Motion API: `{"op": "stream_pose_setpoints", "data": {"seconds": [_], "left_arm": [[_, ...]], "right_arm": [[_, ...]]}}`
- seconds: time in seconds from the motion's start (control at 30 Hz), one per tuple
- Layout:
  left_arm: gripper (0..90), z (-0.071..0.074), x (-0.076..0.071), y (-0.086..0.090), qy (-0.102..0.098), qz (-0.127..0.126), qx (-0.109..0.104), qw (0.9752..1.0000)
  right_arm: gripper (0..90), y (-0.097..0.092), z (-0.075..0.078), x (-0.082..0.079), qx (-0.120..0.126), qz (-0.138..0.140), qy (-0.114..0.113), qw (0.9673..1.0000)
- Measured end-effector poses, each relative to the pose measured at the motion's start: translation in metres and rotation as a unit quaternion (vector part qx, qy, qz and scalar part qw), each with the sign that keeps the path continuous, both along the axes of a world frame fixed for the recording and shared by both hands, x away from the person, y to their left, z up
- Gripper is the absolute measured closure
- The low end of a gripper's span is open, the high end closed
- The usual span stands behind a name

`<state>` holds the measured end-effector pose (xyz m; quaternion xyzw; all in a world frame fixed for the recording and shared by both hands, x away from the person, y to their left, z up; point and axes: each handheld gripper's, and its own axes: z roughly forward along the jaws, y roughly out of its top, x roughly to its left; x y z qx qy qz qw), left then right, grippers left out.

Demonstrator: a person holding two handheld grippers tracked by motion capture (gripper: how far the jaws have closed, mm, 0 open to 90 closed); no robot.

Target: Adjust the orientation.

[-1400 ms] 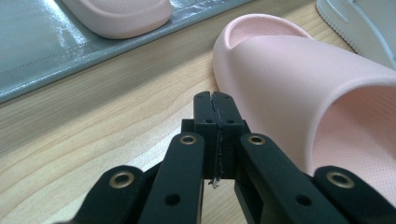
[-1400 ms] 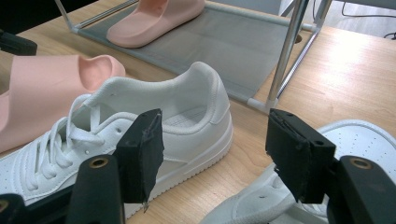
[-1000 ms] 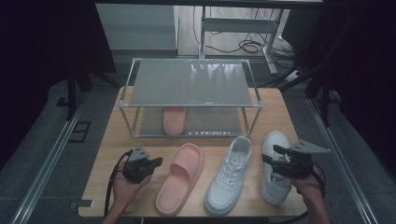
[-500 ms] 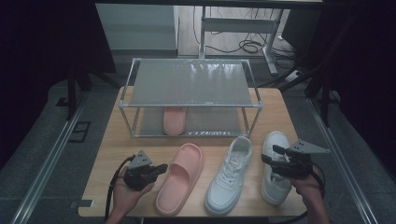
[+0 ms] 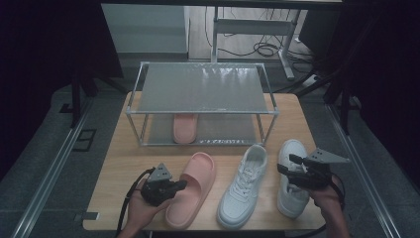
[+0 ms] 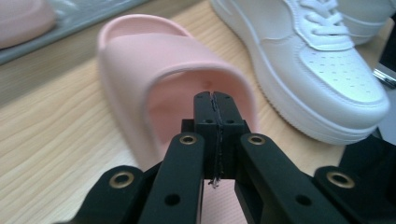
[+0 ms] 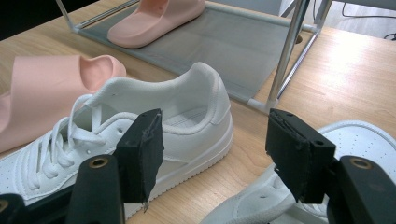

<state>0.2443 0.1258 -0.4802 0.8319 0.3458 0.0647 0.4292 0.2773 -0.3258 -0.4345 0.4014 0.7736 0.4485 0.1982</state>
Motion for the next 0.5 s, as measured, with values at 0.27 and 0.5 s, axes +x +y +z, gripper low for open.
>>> {"op": "stream_pose_setpoints", "data": {"seconds": [0.27, 0.5], "left_arm": [[89.8, -0.005, -0.006, -0.031, 0.013, -0.051, 0.019, 0.9984], [89.9, -0.013, -0.008, -0.049, 0.025, -0.078, 0.035, 0.9960]], "right_arm": [[37.6, 0.000, -0.001, 0.000, 0.001, 0.000, 0.000, 1.0000], [37.6, -0.001, -0.001, 0.000, 0.001, 0.000, 0.000, 1.0000]]}}
